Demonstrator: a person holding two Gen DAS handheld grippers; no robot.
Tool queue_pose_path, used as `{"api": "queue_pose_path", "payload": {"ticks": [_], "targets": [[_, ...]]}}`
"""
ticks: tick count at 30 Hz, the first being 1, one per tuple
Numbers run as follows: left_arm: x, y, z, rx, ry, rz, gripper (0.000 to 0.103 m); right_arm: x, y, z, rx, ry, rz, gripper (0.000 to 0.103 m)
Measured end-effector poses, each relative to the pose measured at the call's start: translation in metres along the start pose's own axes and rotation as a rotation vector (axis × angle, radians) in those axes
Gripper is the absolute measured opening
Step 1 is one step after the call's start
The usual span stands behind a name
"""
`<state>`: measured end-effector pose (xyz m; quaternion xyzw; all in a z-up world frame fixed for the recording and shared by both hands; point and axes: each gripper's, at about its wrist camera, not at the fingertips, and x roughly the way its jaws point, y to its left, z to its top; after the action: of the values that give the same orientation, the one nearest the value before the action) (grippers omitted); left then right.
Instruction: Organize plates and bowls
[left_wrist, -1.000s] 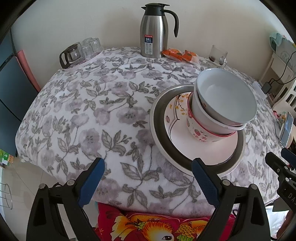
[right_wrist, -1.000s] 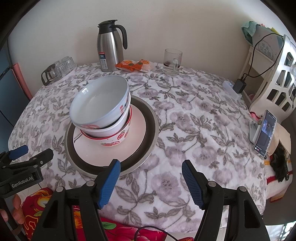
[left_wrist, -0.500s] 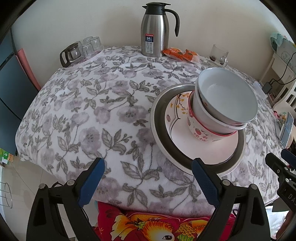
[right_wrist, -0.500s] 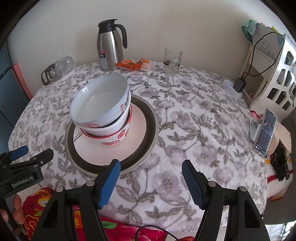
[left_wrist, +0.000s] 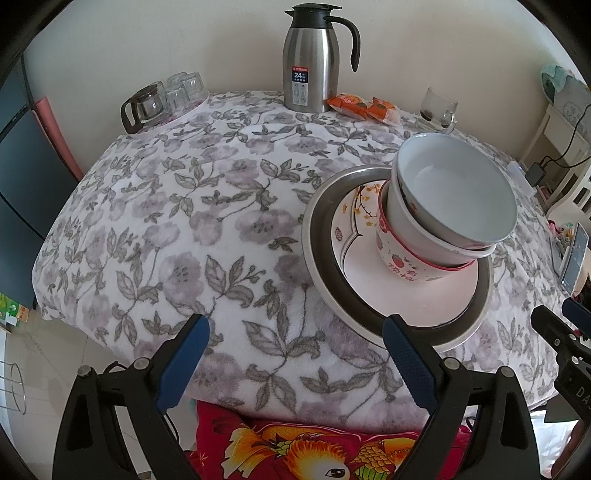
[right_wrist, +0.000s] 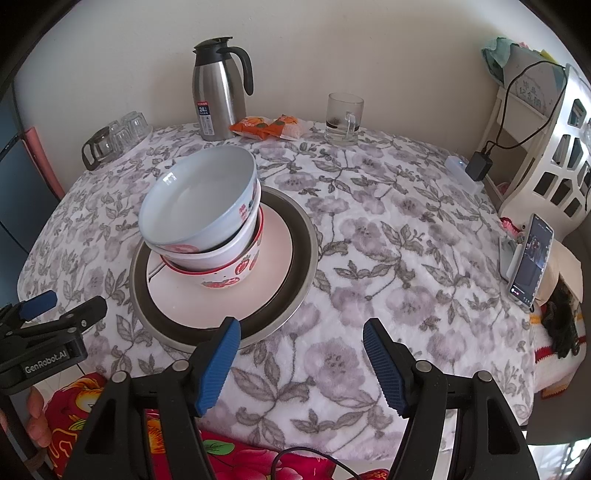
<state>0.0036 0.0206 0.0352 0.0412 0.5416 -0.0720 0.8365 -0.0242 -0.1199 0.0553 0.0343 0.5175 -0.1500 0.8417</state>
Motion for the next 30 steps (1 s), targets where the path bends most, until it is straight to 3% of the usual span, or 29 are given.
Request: {"api": "queue_pose_path", "payload": {"ticks": [30], "targets": [[0.0005, 0.0003, -0.0003, -0.005, 0.0, -0.003, 0.095, 0.0035, -0.0004, 0.0004, -0.001, 0.008, 0.004, 0.073]]}}
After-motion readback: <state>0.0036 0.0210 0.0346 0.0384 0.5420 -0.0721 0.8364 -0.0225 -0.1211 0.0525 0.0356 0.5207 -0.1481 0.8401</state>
